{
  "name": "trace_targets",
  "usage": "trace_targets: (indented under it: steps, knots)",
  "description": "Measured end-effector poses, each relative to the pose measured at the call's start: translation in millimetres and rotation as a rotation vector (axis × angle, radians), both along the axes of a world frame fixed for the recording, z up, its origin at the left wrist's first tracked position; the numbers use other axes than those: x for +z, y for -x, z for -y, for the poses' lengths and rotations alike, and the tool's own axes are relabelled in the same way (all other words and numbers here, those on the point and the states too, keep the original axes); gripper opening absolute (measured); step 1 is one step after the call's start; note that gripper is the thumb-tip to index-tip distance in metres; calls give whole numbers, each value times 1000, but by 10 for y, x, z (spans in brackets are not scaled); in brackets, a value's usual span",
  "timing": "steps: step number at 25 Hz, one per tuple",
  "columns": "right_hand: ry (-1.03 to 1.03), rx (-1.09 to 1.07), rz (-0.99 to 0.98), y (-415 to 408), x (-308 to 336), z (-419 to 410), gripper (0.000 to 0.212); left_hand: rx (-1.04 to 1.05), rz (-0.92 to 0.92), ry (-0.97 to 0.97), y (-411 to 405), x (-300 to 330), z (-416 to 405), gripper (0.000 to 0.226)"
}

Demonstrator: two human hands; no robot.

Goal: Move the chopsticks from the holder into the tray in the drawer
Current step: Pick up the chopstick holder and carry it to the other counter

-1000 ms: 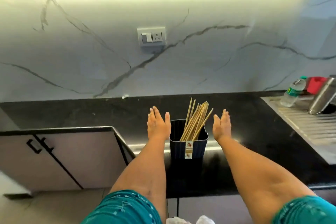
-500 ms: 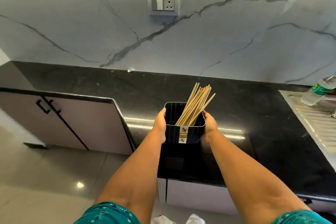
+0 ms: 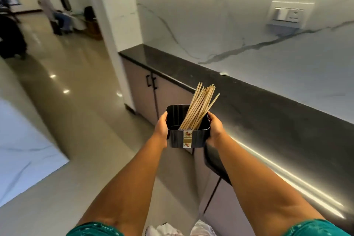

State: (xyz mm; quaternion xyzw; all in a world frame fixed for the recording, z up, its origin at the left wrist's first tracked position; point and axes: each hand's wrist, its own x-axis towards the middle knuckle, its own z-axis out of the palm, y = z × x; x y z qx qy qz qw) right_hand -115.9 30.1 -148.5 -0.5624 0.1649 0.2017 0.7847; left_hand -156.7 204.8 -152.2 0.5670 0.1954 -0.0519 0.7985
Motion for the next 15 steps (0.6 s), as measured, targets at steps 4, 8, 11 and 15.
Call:
trace_targets:
  steps: [4,8,11,15]
  knots:
    - [-12,279,6,427,121,-1142,47,310,-5,-85,893,137,-933,52]
    - [-79,605,49,1283,278,-2217,49,612,-14,-106,2140,240,-1696,46]
    - [-85,832,98,2094,267,-2847,52,809,-20,-106,3162,251,-2074,49]
    - [-81,1055,123,3595,293,-3493,47,1031,-41,-132,4867,306,-2326,49]
